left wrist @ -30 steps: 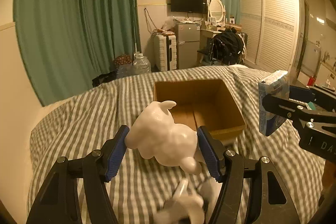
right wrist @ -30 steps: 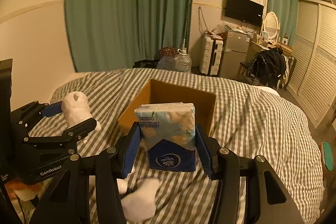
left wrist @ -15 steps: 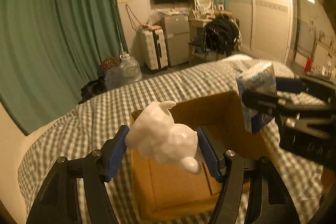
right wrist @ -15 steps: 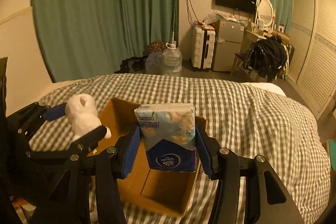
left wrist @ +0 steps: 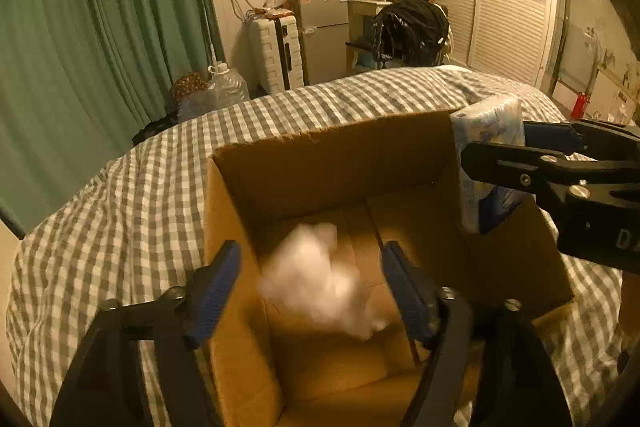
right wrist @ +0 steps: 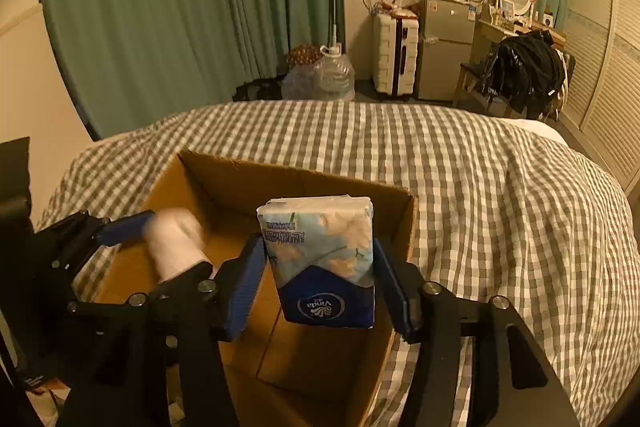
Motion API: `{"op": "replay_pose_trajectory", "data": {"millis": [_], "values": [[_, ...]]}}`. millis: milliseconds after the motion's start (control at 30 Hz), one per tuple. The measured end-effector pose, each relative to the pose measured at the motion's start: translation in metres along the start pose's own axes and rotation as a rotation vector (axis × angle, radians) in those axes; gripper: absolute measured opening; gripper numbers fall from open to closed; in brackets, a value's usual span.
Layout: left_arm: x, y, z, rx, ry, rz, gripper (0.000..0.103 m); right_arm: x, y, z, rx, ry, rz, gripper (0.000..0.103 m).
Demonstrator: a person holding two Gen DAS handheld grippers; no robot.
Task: Organize objects
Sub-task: 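Carry the plush toy and tissue pack into the box and open both tools, then grasp the white tape roll with the left tool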
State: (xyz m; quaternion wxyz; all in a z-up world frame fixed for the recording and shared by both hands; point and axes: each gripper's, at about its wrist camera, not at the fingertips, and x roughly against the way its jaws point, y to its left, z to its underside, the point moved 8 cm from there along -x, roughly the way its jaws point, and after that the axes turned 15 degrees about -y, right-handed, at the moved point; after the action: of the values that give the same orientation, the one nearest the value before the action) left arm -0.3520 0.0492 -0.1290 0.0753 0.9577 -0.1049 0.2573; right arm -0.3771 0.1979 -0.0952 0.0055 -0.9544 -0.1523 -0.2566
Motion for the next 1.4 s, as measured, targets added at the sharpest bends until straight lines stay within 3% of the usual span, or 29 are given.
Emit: {"op": "replay_pose_trajectory", "data": {"millis": [67, 233, 500, 700, 933, 1067, 1400], "values": [[0.017, 0.001, -0.005, 0.003, -0.024, -0.014, 0.09, 0.012, 0.004, -0.005, -0.008, -0.023, -0.004, 0.069], [0.071, 0.006, -0.021, 0.008, -0.091, -0.053, 0.097, 0.054, 0.008, -0.028, -0.012, -0.085, 0.002, 0.073], [0.144, 0.015, -0.051, 0.011, -0.201, -0.096, 0.1, 0.137, 0.022, -0.05, 0.035, -0.17, 0.04, 0.078], [0.191, 0.013, -0.034, 0.008, -0.238, -0.109, 0.101, 0.187, 0.043, -0.046, 0.079, -0.199, 0.044, 0.082], [0.214, 0.009, 0.018, 0.014, -0.197, -0.122, 0.101, 0.212, 0.068, -0.001, 0.151, -0.166, 0.05, 0.082], [0.212, 0.006, 0.058, 0.05, -0.135, -0.125, 0.101, 0.209, 0.078, 0.037, 0.168, -0.125, 0.053, 0.082], [0.194, -0.027, 0.15, 0.049, 0.041, -0.055, 0.101, 0.17, 0.083, 0.149, 0.131, 0.097, 0.019, 0.082]]}}
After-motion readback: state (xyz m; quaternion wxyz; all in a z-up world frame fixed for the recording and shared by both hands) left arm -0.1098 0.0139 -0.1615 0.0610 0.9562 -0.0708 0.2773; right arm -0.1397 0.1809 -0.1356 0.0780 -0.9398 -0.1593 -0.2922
